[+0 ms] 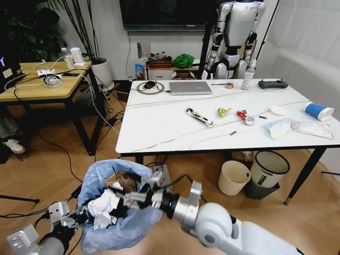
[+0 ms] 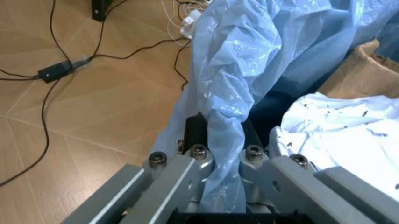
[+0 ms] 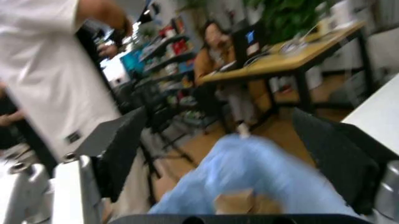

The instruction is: Pick up the trash bin and place the trash from the table into it.

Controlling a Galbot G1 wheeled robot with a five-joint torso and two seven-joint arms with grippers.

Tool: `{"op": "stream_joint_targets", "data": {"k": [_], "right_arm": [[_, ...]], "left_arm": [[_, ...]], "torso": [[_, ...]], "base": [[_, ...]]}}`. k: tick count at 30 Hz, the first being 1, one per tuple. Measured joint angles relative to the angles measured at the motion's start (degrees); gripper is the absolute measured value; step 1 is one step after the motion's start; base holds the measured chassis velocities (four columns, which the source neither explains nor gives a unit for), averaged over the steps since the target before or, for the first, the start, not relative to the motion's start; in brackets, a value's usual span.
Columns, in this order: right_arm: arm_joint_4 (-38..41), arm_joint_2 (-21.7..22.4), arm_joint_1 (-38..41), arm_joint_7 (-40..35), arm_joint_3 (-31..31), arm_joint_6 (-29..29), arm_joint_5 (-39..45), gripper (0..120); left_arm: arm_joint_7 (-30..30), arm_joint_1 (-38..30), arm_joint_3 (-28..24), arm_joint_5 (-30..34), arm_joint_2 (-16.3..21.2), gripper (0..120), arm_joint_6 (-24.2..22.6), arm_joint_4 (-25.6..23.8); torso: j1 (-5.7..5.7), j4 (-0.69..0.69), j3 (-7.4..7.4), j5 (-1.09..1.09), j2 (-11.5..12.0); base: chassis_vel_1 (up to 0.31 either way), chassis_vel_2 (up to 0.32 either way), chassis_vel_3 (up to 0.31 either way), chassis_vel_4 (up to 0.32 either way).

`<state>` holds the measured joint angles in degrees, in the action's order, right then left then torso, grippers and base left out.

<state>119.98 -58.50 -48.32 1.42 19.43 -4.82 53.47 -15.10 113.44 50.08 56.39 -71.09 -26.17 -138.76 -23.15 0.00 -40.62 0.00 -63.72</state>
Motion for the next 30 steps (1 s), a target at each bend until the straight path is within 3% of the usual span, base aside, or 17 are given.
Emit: {"op": "stream_joint_targets", "data": {"k": [4,8,16,22,30], "right_arm": [[-0.1,-1.8,1.3,-3.9,-5.8,-2.0,0.7,99],[-2.5,-2.3,2.4,-5.1,-11.4,-4.2,0.6,100],[-17.9,-3.0,9.1,-3.8,-19.9,-5.4,-7.2,100],[-33.1,-2.9,14.3,0.6,-21.9,-5.6,-12.6,100],[-42.2,-3.0,17.1,4.3,-21.2,-5.3,-13.5,100]], "left_arm": [[0.1,-0.1,-0.2,-0.2,-0.1,0,0.1,0.0],[0.4,-0.1,-0.1,-0.3,-0.1,0,0.2,0.0],[0.6,-0.3,0.0,-0.3,0.0,0,0.3,-0.2],[0.7,-0.8,0.0,-0.1,0.5,0,0.4,-0.1],[0.7,-1.0,0.0,0.4,1.0,0,0.3,0.0]], "torso": [[0.0,0.01,0.0,0.0,0.0],[0.0,0.0,0.0,0.0,0.0],[0.0,0.0,-0.01,0.01,0.0],[-0.01,-0.01,-0.01,0.01,0.0],[-0.01,-0.01,-0.01,0.02,0.0]], "base": [[0.0,0.0,0.0,0.0],[0.0,0.0,0.0,0.0],[0.0,0.0,0.0,0.0],[0.0,0.0,0.0,0.0],[0.0,0.0,0.0,0.0]]}}
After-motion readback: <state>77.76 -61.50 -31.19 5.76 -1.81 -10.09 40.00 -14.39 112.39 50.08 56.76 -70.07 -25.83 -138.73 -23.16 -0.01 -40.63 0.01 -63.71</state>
